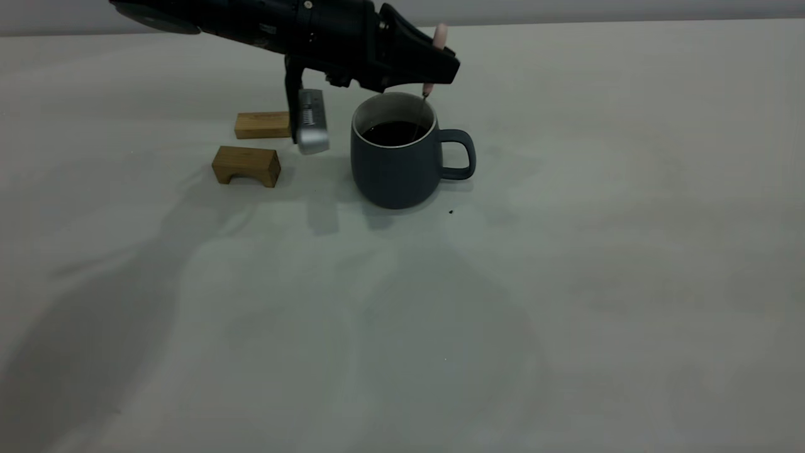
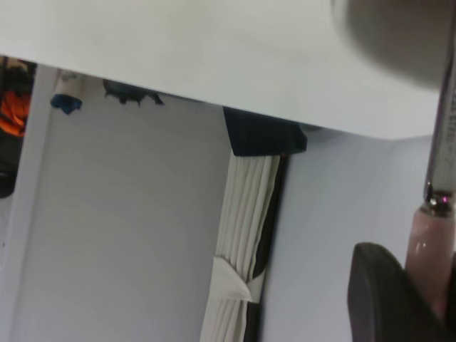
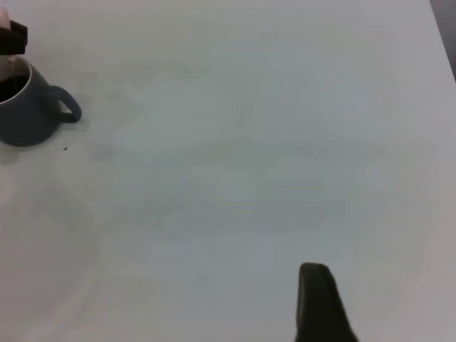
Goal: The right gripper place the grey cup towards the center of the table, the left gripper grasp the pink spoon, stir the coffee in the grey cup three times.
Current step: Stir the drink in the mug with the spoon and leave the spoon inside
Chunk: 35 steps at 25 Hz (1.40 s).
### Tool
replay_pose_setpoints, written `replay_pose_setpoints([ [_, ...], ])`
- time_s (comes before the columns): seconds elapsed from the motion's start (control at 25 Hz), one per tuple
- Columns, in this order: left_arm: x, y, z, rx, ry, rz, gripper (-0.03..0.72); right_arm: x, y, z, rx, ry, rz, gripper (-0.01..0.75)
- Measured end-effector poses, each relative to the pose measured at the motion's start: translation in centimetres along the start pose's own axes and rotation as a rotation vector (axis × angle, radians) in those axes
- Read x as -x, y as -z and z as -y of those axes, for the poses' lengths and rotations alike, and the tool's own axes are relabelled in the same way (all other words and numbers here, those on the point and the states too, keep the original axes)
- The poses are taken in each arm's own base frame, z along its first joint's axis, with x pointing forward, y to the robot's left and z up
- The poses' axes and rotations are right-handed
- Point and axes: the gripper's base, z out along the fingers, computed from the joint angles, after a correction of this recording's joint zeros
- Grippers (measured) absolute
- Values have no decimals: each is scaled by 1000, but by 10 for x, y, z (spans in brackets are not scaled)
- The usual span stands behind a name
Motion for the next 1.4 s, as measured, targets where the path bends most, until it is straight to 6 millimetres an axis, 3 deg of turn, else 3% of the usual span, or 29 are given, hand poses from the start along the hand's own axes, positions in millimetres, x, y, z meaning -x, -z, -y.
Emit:
replay_pose_setpoints([
  [0.24, 7, 13, 13, -66, 13, 23, 132, 0, 0, 0, -3, 1, 0, 493],
  [0.48, 5, 6, 24, -141, -11, -7, 132, 0, 0, 1, -6, 3, 0, 493],
  [0.72, 2, -11, 17, -90, -48, -27, 132, 0, 0, 1, -6, 3, 0, 493],
  [0.92, 2, -13, 7, 13, -95, -28, 132, 0, 0, 1, -6, 3, 0, 493],
  [1.16, 11, -1, 5, 104, -24, 30, 132, 0, 0, 1, -6, 3, 0, 493],
  [1.4, 19, 11, 15, 63, 15, 55, 132, 0, 0, 1, -6, 3, 0, 493],
])
